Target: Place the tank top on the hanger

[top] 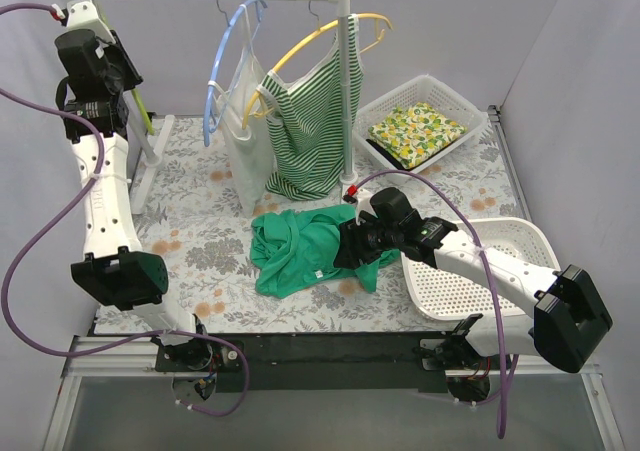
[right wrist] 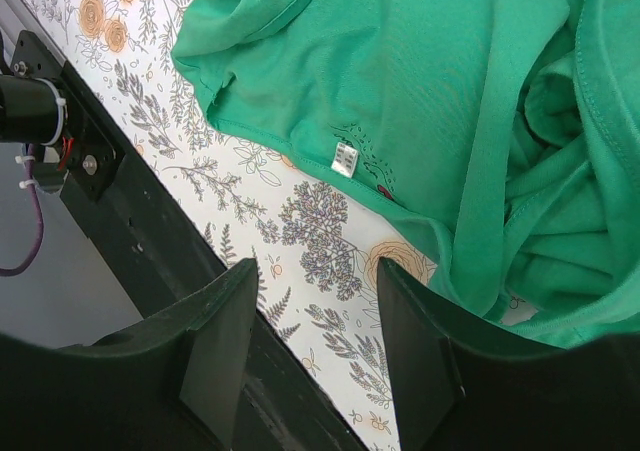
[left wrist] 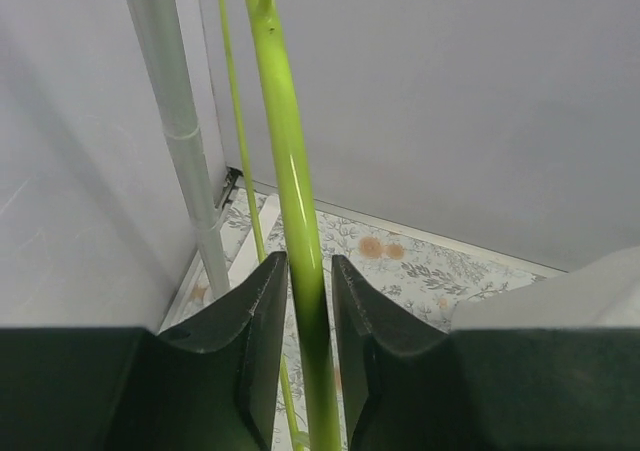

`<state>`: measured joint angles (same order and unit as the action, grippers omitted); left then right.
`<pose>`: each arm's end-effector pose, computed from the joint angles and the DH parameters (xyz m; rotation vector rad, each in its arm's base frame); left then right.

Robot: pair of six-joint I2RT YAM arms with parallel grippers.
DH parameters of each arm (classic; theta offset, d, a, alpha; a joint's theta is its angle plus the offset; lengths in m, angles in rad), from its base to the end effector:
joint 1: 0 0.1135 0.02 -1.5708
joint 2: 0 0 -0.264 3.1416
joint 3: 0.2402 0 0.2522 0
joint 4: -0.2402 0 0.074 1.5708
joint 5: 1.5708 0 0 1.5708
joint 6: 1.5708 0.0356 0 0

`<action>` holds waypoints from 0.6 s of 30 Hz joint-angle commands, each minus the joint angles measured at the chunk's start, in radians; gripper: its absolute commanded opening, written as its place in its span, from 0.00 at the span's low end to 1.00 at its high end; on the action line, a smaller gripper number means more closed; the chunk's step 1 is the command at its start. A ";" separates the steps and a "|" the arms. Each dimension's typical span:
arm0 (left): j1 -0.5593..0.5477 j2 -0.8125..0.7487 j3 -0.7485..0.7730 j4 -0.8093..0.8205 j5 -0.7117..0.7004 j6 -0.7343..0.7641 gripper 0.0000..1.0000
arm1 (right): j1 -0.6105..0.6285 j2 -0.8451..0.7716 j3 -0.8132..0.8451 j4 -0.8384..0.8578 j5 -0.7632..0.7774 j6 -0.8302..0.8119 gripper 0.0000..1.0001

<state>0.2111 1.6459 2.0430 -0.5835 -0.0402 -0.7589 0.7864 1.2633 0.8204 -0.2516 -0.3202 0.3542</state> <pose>0.3421 0.0748 0.5065 -0.8517 1.5529 -0.3628 0.1828 0.1990 0.2454 -0.6930 2.3086 0.9346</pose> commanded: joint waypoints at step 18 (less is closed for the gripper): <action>-0.056 -0.028 -0.038 -0.006 -0.274 0.067 0.24 | 0.001 -0.008 -0.001 0.032 -0.020 -0.020 0.59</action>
<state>0.1577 1.6455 2.0068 -0.5838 -0.2687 -0.7059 0.7864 1.2633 0.8204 -0.2516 -0.3210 0.3481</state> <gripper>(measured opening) 0.253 0.592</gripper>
